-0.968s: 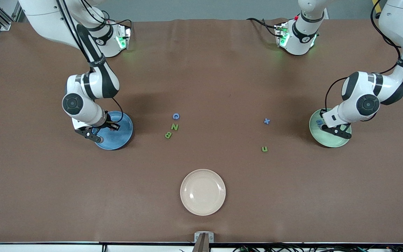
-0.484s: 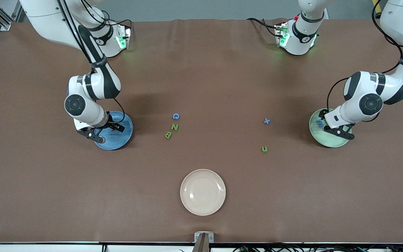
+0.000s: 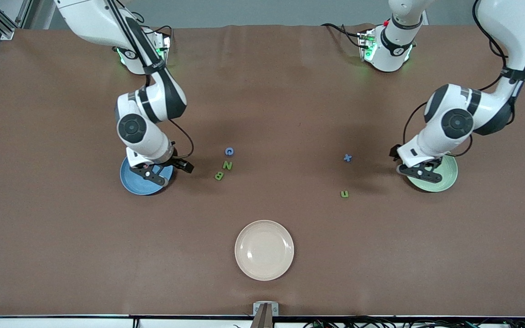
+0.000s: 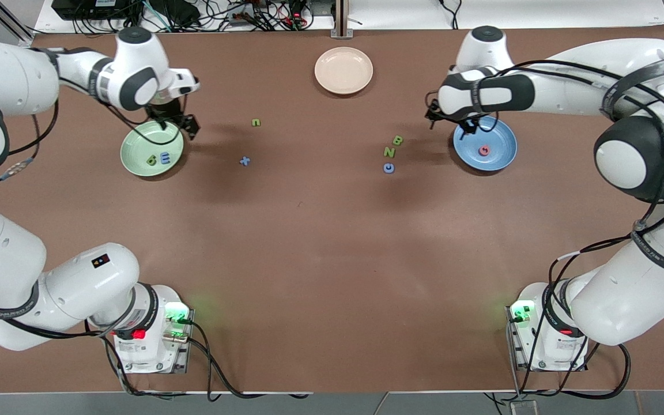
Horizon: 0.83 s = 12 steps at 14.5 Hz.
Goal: Sort uppercase to blue plate, lowercase to green plate
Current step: 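Grasp the blue x with the left gripper while the right gripper grasps B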
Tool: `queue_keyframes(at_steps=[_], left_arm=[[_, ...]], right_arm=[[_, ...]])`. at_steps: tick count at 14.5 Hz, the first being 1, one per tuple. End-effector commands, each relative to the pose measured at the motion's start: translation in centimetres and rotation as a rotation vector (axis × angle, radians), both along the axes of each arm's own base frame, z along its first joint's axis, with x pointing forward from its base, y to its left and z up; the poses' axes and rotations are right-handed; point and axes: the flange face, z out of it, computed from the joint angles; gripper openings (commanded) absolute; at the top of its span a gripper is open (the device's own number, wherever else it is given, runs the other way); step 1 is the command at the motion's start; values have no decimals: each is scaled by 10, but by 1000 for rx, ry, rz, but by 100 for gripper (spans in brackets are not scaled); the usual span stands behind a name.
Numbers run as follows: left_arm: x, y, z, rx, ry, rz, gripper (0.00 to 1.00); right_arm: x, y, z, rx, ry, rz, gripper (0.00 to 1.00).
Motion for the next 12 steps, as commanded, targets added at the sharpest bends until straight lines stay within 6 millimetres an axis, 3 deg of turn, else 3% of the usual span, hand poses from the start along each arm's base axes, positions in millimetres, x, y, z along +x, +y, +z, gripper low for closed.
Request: queue_keyframes(at_steps=[1, 3, 5, 12], left_arm=[[-5, -37, 3, -21, -2, 96, 99], [-7, -67, -3, -61, 10, 124, 99], [-17, -103, -14, -80, 22, 94, 99], [-34, -133, -50, -107, 36, -80, 95]], right_arm=[[16, 41, -18, 1, 13, -41, 100], [16, 71, -33, 2, -14, -44, 100], [20, 81, -44, 2, -30, -44, 100], [14, 102, -71, 10, -72, -20, 94]])
